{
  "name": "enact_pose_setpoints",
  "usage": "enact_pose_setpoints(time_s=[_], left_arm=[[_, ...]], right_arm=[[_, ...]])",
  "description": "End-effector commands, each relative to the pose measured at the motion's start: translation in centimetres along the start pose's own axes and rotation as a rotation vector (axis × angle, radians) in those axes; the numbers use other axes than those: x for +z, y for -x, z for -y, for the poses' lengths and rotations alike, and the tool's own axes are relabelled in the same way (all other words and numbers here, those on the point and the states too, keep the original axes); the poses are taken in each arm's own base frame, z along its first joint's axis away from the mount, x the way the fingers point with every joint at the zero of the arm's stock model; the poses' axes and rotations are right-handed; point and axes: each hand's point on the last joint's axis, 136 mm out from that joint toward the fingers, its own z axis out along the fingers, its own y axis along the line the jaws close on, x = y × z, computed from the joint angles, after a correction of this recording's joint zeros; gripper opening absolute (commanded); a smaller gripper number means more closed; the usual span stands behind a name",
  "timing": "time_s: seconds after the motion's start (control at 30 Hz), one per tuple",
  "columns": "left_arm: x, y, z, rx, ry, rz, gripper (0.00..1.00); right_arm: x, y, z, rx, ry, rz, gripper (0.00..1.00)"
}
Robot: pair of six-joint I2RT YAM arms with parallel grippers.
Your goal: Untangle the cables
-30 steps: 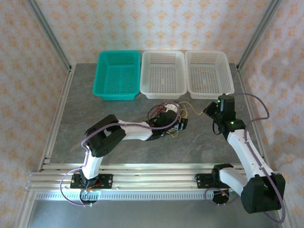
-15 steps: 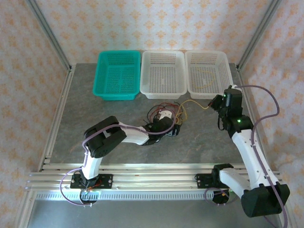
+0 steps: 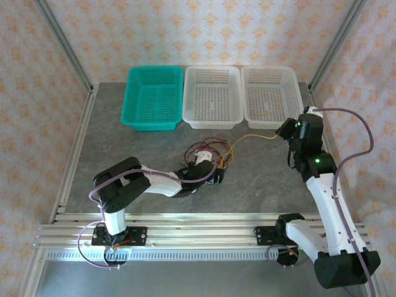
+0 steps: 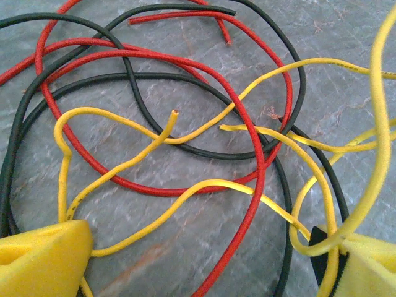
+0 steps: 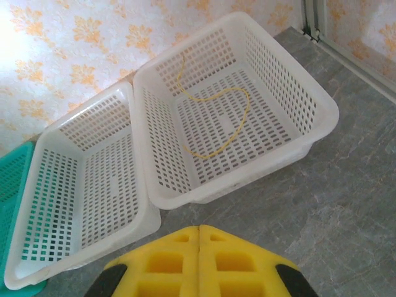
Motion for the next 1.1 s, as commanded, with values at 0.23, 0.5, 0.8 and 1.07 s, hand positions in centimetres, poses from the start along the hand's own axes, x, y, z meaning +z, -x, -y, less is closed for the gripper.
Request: enact_pose_setpoints(time_s=[0.23, 0.5, 0.8, 1.07], left_arm=[[-4.6, 3.9, 3.0, -0.037, -0.167, 0.081, 0.96], [-9.8, 11.4, 4.6, -0.095, -0.331, 0.246, 0.99], [-9.9, 15.6, 3.0, -0.025, -0.406, 0.288, 0.95], [-5.9, 16.3, 5.9, 0.069, -0.479, 0.261, 0.92]], right_arm=[[-1.1, 1.7, -3.0, -0.038, 0.161, 0.060, 0.00], [0.0, 1.1, -4.3, -0.026, 0.240, 0.048, 0.00], [-0.6, 0.8, -7.8, 0.033, 0.451, 0.022, 0.00], [-0.3, -0.6, -8.2, 0.135, 0.495, -0.051, 0.00]])
